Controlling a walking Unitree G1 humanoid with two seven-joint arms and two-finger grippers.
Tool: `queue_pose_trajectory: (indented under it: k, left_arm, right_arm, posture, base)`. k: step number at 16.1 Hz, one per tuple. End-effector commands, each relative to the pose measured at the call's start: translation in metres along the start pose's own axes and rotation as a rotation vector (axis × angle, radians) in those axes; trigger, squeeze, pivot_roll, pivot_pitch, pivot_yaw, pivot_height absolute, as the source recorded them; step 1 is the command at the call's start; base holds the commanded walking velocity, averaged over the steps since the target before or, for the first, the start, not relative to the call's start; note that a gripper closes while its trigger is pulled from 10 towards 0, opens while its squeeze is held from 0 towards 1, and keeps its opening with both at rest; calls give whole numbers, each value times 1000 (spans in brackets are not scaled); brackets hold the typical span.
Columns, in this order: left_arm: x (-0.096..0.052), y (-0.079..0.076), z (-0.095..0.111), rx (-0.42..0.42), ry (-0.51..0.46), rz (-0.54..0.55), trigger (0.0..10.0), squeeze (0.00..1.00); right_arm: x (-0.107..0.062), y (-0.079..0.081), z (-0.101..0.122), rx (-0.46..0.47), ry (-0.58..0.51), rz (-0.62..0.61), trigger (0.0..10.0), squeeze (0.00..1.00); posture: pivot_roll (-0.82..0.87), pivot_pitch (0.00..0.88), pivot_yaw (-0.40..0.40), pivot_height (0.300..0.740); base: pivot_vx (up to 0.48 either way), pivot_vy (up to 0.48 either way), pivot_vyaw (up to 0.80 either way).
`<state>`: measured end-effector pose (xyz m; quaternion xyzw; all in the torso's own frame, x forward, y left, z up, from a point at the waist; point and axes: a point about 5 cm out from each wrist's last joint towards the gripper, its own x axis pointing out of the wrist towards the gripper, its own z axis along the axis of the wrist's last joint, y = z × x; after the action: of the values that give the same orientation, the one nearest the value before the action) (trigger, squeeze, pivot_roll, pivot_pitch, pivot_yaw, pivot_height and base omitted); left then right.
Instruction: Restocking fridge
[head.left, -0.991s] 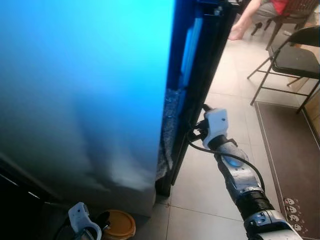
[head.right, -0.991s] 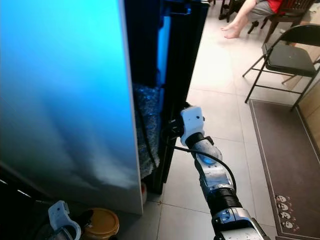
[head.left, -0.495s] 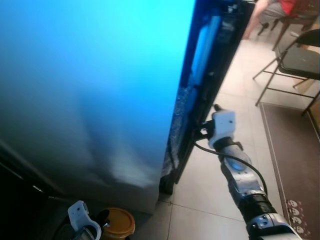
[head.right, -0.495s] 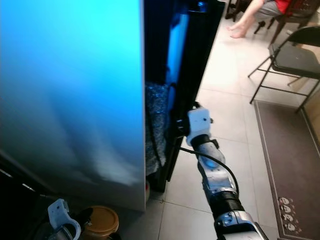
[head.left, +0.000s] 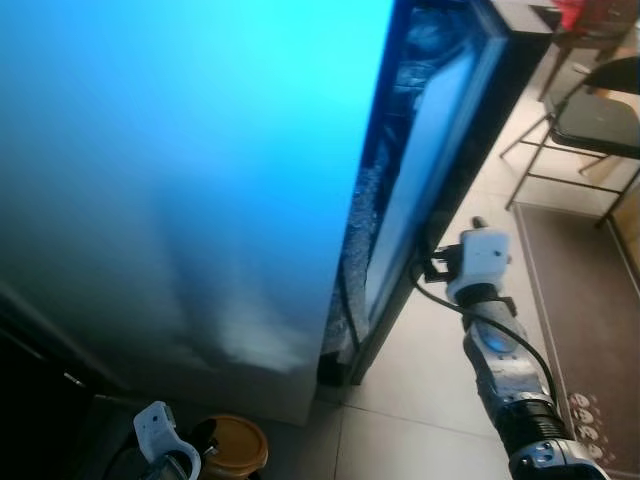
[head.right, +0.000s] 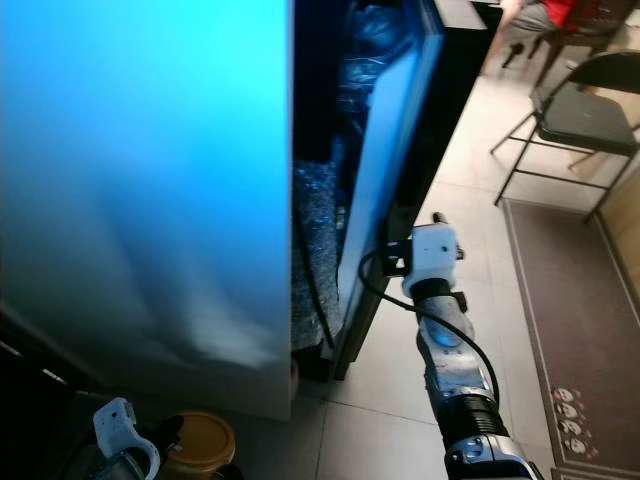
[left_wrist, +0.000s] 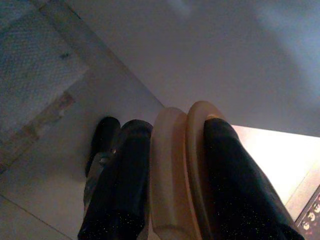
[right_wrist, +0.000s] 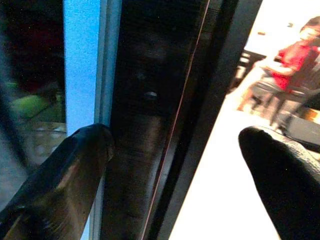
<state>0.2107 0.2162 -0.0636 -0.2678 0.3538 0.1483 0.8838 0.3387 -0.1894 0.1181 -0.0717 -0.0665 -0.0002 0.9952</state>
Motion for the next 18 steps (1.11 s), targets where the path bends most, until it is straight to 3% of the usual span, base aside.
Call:
queue_pose_trajectory:
  k: [1,5,12,18]
  left_arm:
    - [-3,5,-17,9,67,23,10000,0]
    - [-2,2,-15,11,59,17,10000,0]
    - [-3,3,-15,12,58,18,10000,0]
    - [-2,1,-16,12,61,16,10000,0]
  right_arm:
    - [-7,-15,-15,4,84,-69,10000,0]
    - [-15,-9,-35,0,176,-35,10000,0]
    - [-25,-5,-52,13,247,-29,10000,0]
    - [-49,-5,-83,29,381,-57,10000,0]
  posture:
    - [-131,131,-44,740]
    - [-130,133,-44,740]
    - [-129,137,-45,740]
    - [-135,137,-46,740]
  base:
    - [0,0,0]
    - [0,0,0]
    - [0,0,0]
    - [0,0,0]
